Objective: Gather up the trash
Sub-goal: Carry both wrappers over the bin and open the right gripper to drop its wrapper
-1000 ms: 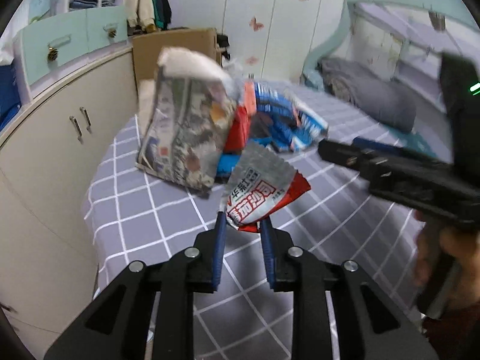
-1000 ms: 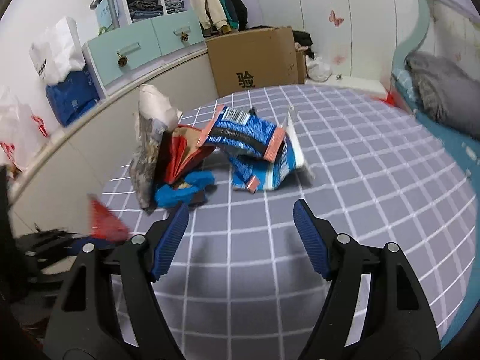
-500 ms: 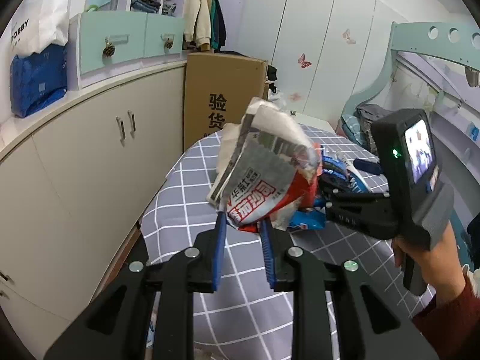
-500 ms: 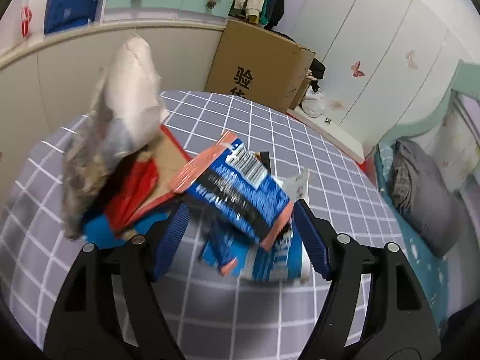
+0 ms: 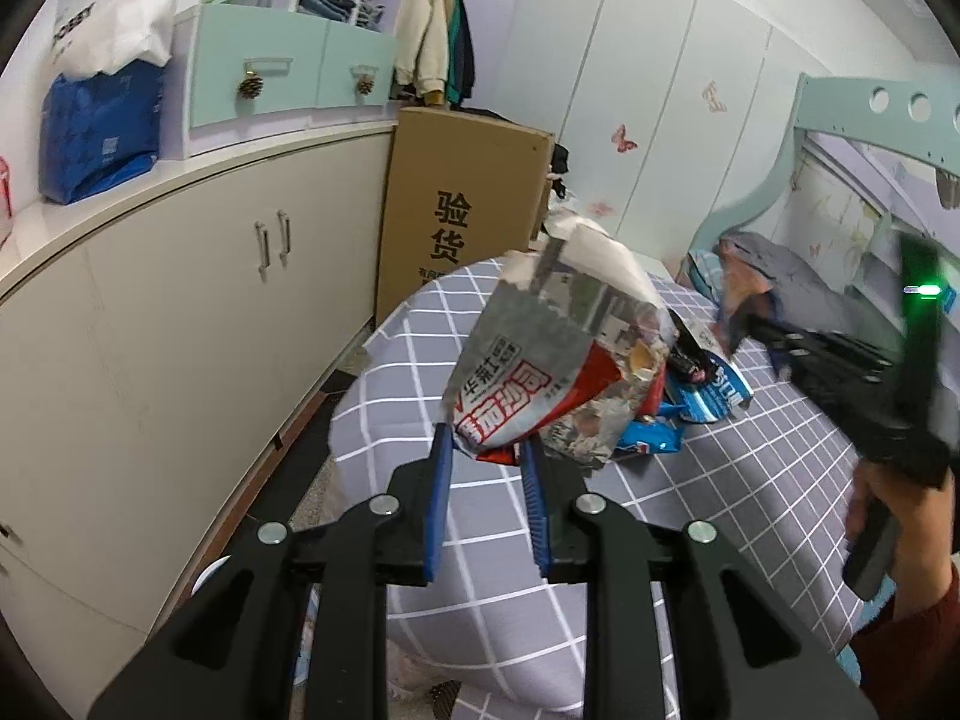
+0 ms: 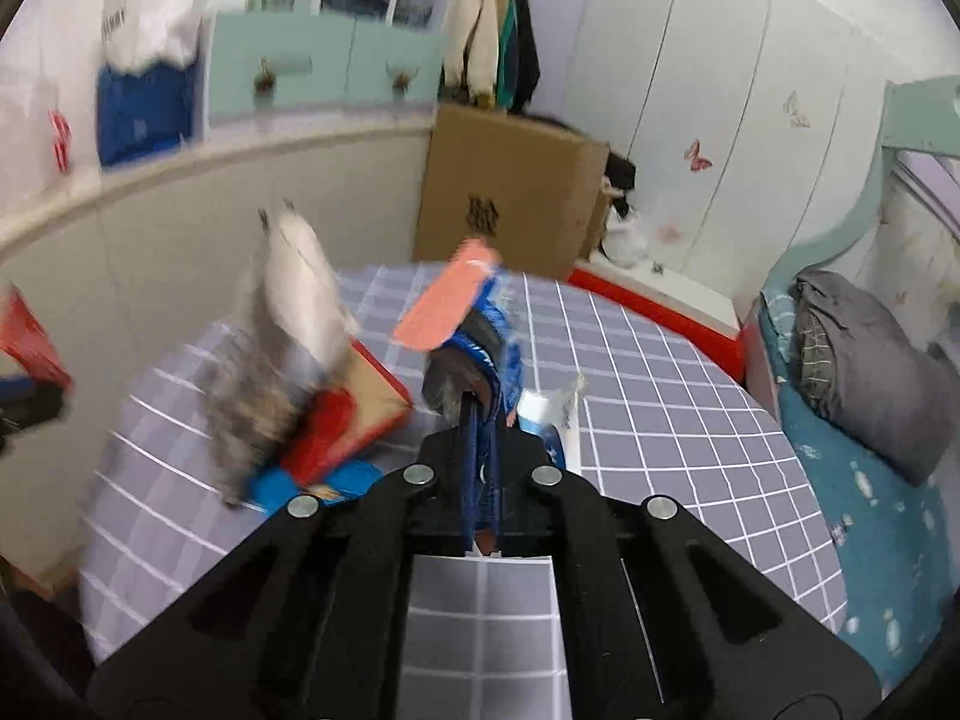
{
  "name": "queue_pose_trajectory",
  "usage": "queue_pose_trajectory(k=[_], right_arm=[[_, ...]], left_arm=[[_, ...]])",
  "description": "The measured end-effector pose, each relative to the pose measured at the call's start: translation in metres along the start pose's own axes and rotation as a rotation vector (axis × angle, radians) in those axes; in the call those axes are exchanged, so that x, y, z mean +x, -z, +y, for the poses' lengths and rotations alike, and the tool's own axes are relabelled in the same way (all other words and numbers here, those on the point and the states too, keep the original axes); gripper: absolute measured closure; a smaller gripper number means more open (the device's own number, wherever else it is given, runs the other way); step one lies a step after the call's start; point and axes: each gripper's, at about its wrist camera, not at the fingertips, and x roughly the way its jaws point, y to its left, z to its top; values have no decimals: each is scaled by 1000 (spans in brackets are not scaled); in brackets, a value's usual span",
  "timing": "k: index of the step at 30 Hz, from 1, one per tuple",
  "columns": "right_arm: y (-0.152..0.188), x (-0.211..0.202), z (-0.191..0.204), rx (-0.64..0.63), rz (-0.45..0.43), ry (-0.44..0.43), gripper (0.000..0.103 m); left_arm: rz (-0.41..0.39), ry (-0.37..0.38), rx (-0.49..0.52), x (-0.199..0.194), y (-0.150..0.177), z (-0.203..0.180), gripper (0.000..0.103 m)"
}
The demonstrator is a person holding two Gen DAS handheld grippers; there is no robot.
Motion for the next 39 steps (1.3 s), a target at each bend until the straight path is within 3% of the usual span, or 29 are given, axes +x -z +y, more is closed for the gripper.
queue_pose_trajectory(k=[6, 10, 20, 30, 39], right_arm=[[-13, -55, 40, 41, -87, -181, 99], [-16, -63, 87, 20, -91, -308, 99], [20, -23, 257, -88, 92, -602, 99], [90, 80, 368, -171, 390, -650, 99], [126, 145, 414, -204, 494, -625, 98]], left_arm=[[-19, -30, -55, -20, 8, 32, 81], [-13, -67, -104, -29, 18, 64, 81], [65, -220, -276, -34, 72, 175, 81], [239, -329, -420, 18, 142, 268, 81], [350, -359, -486, 56, 179, 306, 81]])
